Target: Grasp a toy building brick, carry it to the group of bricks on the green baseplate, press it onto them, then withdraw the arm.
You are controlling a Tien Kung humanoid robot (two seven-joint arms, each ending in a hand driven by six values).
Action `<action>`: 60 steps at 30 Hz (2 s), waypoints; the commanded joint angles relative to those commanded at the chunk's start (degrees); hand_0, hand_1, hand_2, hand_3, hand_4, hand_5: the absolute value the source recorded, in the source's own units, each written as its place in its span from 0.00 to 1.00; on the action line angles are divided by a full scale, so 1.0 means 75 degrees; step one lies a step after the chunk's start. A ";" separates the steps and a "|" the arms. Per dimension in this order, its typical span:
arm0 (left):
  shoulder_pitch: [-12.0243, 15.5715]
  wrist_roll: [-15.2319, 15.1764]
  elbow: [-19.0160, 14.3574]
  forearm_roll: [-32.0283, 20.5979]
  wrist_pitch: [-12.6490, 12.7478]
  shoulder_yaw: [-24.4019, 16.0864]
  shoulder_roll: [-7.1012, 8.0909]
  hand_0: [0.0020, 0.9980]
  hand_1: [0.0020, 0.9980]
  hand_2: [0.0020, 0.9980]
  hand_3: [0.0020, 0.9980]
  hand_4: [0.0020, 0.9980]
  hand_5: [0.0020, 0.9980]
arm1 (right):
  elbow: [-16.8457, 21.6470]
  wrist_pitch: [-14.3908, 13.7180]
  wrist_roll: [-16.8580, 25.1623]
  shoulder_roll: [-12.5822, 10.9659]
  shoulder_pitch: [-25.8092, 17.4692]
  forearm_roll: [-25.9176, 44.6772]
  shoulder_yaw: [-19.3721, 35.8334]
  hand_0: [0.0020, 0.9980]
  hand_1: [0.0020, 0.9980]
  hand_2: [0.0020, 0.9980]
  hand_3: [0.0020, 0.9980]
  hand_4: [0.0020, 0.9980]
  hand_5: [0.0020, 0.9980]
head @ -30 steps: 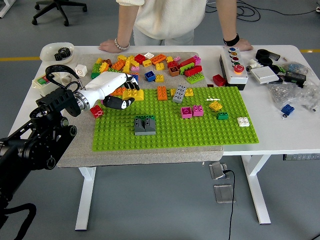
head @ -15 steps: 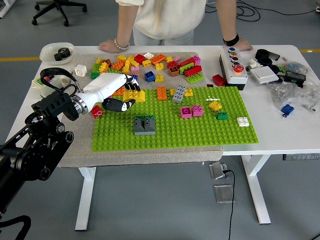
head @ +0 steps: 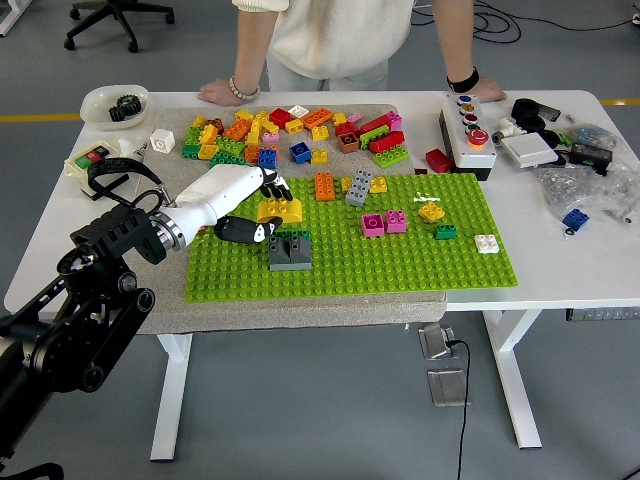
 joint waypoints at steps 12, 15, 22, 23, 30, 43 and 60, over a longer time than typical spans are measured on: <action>0.0188 0.0050 0.0031 0.0000 -0.0013 -0.0011 -0.0193 0.63 0.62 0.54 0.53 0.44 0.00 | 0.0000 0.0006 -0.0002 -0.0008 -0.0016 -0.0013 0.0004 0.74 0.64 0.68 0.61 0.82 0.52; 0.0199 0.0049 0.0053 0.0000 -0.0004 -0.0004 -0.0224 0.63 0.62 0.54 0.53 0.44 0.00 | 0.0000 0.0007 0.0000 -0.0004 -0.0010 -0.0006 -0.0001 0.74 0.63 0.68 0.61 0.82 0.52; 0.0230 0.0001 0.0114 0.0000 0.0065 0.0047 -0.0247 0.63 0.62 0.55 0.54 0.44 0.00 | 0.0000 0.0004 0.0006 0.0011 -0.0005 0.0018 -0.0018 0.74 0.64 0.68 0.61 0.82 0.52; 0.0242 -0.0021 0.0136 0.0000 0.0099 0.0066 -0.0256 0.63 0.62 0.55 0.54 0.44 0.00 | 0.0000 0.0007 0.0002 0.0015 -0.0010 0.0013 -0.0014 0.74 0.64 0.68 0.61 0.82 0.52; 0.0263 -0.0085 0.0233 0.0000 0.0193 0.0108 -0.0239 0.63 0.62 0.55 0.54 0.44 0.00 | 0.0000 0.0009 0.0002 0.0025 -0.0023 0.0018 -0.0011 0.74 0.64 0.68 0.61 0.82 0.52; 0.0219 -0.0155 0.0464 0.0000 0.0245 0.0190 -0.0284 0.64 0.62 0.55 0.54 0.46 0.00 | 0.0000 0.0011 -0.0001 0.0043 -0.0021 0.0031 -0.0025 0.74 0.64 0.68 0.61 0.82 0.52; 0.0192 -0.0214 0.0518 0.0000 0.0321 0.0201 -0.0229 0.65 0.63 0.55 0.54 0.49 0.02 | 0.0000 0.0010 -0.0001 0.0069 -0.0043 0.0032 -0.0046 0.74 0.64 0.68 0.61 0.82 0.52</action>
